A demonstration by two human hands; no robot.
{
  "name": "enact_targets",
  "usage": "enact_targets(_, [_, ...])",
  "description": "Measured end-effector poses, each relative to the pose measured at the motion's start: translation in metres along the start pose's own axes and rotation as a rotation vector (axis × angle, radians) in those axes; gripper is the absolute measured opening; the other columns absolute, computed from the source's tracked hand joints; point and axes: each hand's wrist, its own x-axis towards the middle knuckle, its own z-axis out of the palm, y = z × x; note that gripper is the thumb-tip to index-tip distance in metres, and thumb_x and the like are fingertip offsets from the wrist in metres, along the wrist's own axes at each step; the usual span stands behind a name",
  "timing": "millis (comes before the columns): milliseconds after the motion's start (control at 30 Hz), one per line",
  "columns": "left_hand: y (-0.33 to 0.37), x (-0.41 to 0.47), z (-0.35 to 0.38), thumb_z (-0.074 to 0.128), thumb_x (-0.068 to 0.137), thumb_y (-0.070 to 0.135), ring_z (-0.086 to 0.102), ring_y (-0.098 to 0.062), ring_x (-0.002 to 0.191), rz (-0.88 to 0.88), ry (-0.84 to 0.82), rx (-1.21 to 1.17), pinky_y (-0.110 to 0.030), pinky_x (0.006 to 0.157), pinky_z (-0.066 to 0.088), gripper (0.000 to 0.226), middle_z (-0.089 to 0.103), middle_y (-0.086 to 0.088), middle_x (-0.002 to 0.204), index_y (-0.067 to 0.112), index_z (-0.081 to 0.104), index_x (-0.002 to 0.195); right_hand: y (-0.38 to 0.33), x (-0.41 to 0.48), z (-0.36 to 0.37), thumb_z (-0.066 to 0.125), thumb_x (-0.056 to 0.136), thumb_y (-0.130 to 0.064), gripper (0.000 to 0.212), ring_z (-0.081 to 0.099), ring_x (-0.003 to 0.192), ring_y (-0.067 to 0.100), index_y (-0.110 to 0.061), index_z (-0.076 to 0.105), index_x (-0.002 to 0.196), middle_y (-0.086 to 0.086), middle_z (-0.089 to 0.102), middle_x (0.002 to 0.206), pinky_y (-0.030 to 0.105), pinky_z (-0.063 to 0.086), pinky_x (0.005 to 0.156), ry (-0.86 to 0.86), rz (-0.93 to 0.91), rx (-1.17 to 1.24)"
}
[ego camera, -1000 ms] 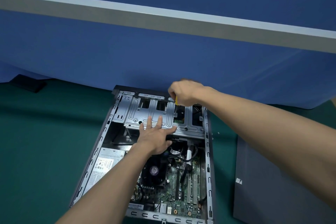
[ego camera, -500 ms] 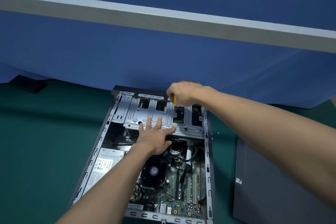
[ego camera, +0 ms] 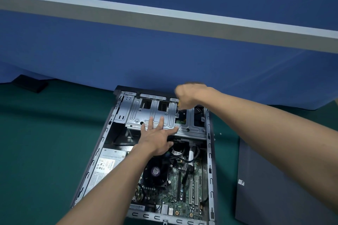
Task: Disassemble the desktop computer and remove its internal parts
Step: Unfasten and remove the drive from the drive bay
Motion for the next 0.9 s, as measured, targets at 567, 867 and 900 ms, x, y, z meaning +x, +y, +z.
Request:
enact_targets(567, [-0.0006, 0.0011, 0.0007, 0.040, 0.100, 0.051, -0.021, -0.039, 0.144, 0.001, 0.002, -0.002, -0.061, 0.114, -0.006, 0.060, -0.020, -0.004, 0.160, 0.056, 0.005, 0.147, 0.0017, 0.0006, -0.0006, 0.036, 0.098, -0.053, 0.048, 0.050, 0.083, 0.022, -0.011, 0.049, 0.078, -0.004, 0.051, 0.080, 0.035, 0.041, 0.075, -0.006, 0.108, -0.006])
enact_targets(867, [-0.0012, 0.0021, 0.0017, 0.041, 0.099, 0.051, -0.022, -0.039, 0.144, 0.001, 0.004, -0.004, -0.060, 0.114, -0.007, 0.060, -0.020, -0.004, 0.160, 0.056, 0.005, 0.147, 0.0009, -0.0048, -0.0019, 0.056, 0.090, -0.030, 0.019, 0.057, 0.087, 0.026, -0.012, 0.055, 0.084, 0.000, 0.057, 0.082, 0.032, 0.047, 0.067, 0.022, 0.061, 0.109])
enact_targets(900, [-0.0012, 0.0022, 0.0019, 0.041, 0.099, 0.051, -0.022, -0.039, 0.144, 0.001, 0.005, -0.006, -0.060, 0.114, -0.007, 0.060, -0.019, -0.004, 0.160, 0.056, 0.005, 0.147, -0.0004, -0.0048, -0.0008, 0.050, 0.093, -0.046, 0.034, 0.056, 0.093, 0.027, -0.013, 0.052, 0.084, -0.002, 0.057, 0.087, 0.034, 0.045, 0.072, 0.007, 0.087, 0.098])
